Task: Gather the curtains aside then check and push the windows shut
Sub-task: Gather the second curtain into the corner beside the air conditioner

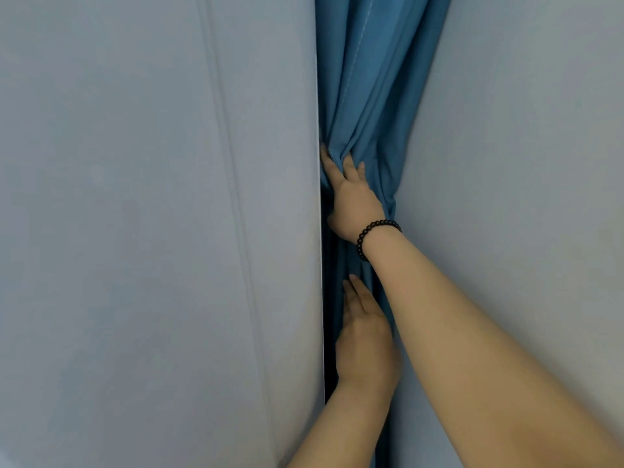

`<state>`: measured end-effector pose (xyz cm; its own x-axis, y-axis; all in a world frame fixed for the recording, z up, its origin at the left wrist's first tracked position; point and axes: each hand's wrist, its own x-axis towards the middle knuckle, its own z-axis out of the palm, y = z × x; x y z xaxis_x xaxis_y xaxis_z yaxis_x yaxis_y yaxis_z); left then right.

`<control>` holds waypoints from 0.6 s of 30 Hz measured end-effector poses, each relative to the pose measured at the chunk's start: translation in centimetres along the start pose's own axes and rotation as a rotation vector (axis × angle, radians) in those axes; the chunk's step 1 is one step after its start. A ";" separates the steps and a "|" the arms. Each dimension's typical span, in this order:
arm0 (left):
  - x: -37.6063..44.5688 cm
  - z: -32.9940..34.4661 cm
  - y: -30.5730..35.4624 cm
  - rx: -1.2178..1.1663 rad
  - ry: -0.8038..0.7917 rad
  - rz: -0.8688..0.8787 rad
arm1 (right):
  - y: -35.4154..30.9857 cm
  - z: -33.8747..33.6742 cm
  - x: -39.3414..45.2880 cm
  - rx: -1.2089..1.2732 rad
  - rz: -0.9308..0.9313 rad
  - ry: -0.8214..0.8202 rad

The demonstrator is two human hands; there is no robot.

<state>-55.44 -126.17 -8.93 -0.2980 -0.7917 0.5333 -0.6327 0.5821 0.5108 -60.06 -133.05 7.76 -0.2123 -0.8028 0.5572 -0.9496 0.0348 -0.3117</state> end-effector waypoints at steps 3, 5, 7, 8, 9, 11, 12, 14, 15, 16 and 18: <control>-2.3 -1.7 -0.4 0.111 -0.171 0.019 | -0.4 0.1 -2.3 -0.002 0.015 0.044; -3.8 -2.5 -0.7 0.185 -0.184 0.074 | -0.5 -0.1 -4.0 0.015 0.027 0.062; -5.3 -3.4 -0.4 0.198 -0.163 0.086 | -0.6 -0.4 -5.9 0.041 0.019 0.071; -5.9 -4.1 -0.2 0.199 -0.144 0.085 | -0.7 -0.7 -6.8 0.052 0.009 0.076; -6.6 -4.6 -0.1 0.182 -0.126 0.084 | -0.7 -1.0 -7.8 0.061 0.002 0.082; -7.9 -5.6 0.0 0.180 -0.104 0.103 | -0.7 -1.4 -9.7 0.075 -0.010 0.094; -8.7 -6.3 0.2 0.186 -0.099 0.116 | -0.8 -1.7 -10.8 0.084 -0.017 0.099; -9.9 -7.4 0.3 0.198 -0.093 0.132 | -0.8 -2.1 -12.6 0.100 -0.018 0.091; -10.9 -8.1 0.5 0.194 -0.088 0.129 | -1.0 -2.5 -13.8 0.107 -0.016 0.083; -11.5 -8.8 0.7 0.186 -0.087 0.125 | -0.9 -2.7 -14.7 0.113 -0.011 0.073; -13.1 -10.1 1.0 0.166 -0.062 0.093 | -1.2 -3.5 -16.7 0.131 -0.008 0.051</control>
<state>-44.91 -113.33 -8.59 -0.4007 -0.7492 0.5273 -0.7084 0.6184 0.3403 -56.20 -117.61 1.48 -0.2193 -0.7712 0.5977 -0.9139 -0.0521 -0.4025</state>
